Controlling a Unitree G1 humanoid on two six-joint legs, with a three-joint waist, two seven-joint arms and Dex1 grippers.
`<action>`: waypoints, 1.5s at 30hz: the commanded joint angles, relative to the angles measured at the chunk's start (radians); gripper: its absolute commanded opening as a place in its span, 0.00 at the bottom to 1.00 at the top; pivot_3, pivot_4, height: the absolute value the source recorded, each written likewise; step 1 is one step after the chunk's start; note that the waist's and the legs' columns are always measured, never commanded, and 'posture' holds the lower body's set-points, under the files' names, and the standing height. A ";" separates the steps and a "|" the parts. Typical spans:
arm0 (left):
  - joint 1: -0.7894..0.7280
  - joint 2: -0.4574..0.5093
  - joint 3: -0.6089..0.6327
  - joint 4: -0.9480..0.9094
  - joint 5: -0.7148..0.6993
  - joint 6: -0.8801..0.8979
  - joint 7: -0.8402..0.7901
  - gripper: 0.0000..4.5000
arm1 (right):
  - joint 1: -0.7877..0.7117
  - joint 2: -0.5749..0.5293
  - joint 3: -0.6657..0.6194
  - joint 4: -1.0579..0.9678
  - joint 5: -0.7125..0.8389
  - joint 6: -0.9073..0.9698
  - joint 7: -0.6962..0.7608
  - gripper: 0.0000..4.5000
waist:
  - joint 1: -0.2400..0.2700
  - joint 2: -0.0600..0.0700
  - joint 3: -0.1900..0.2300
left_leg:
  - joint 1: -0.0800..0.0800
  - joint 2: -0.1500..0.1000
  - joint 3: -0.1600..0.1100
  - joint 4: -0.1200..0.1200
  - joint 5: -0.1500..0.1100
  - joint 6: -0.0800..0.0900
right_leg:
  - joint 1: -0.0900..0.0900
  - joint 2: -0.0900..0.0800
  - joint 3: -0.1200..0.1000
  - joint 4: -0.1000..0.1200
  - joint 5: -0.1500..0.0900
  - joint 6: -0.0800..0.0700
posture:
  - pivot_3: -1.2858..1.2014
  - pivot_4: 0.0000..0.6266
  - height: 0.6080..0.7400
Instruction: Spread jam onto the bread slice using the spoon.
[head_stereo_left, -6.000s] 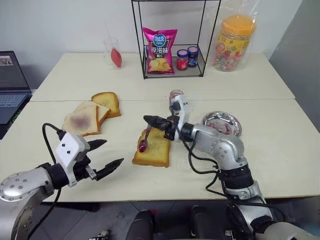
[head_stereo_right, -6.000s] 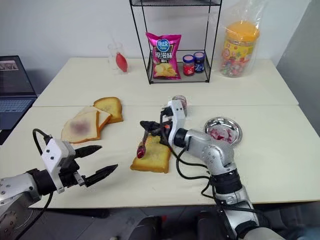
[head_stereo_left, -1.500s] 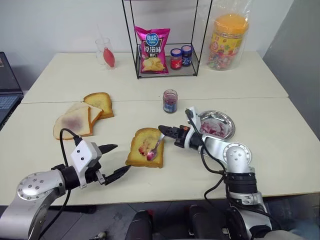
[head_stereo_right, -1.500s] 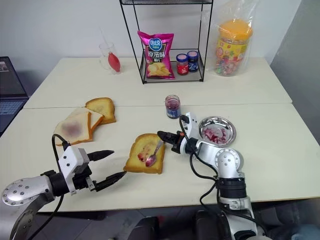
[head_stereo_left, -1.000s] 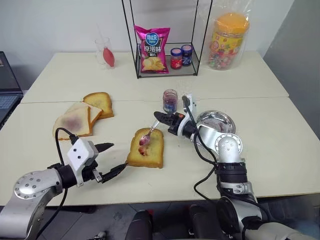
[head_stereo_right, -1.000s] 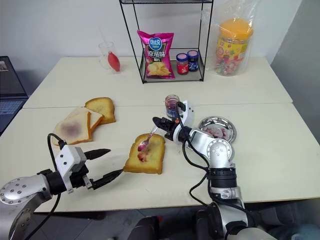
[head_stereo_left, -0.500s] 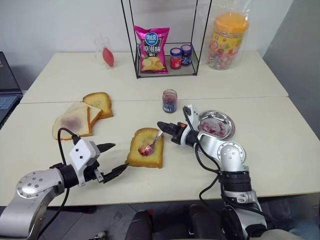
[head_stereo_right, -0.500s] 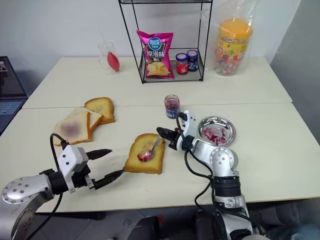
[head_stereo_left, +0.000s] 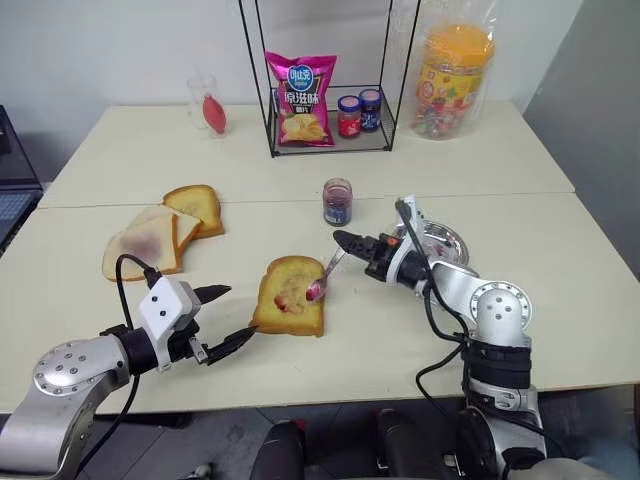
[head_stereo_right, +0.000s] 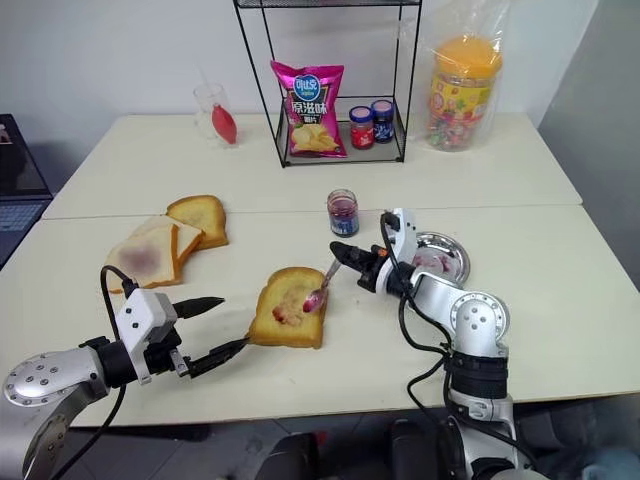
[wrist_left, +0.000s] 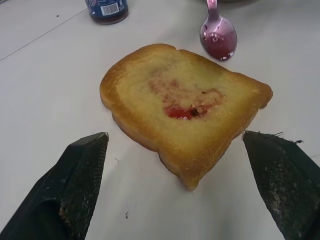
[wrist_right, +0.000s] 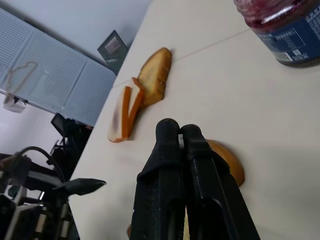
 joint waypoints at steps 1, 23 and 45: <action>-0.012 0.010 0.022 -0.031 -0.010 -0.005 0.002 1.00 | -0.033 0.008 -0.035 -0.068 0.079 -0.002 -0.034 0.00 | 0.000 0.000 0.000 | 0.000 0.000 0.000 0.000 0.000 0.000 | 0.000 0.000 0.000 0.000 0.000 0.000 | 0.52 0.24 1.00; -0.552 -0.043 -0.298 -0.190 -0.154 0.287 0.102 1.00 | 0.038 -0.368 -0.248 -0.055 0.084 -0.272 0.022 0.00 | 0.004 -0.001 0.001 | 0.000 -0.002 0.001 0.002 0.000 0.000 | 0.003 0.000 0.002 -0.001 0.001 0.002 | 0.52 0.24 1.00; -0.703 -0.273 -0.573 0.030 0.137 0.198 0.168 1.00 | 0.031 -0.404 -0.256 0.403 -0.173 -0.532 0.160 0.00 | 0.004 -0.001 0.001 | 0.002 -0.002 0.003 0.004 0.000 0.000 | 0.005 0.001 0.005 -0.001 0.002 0.004 | 0.52 0.24 1.00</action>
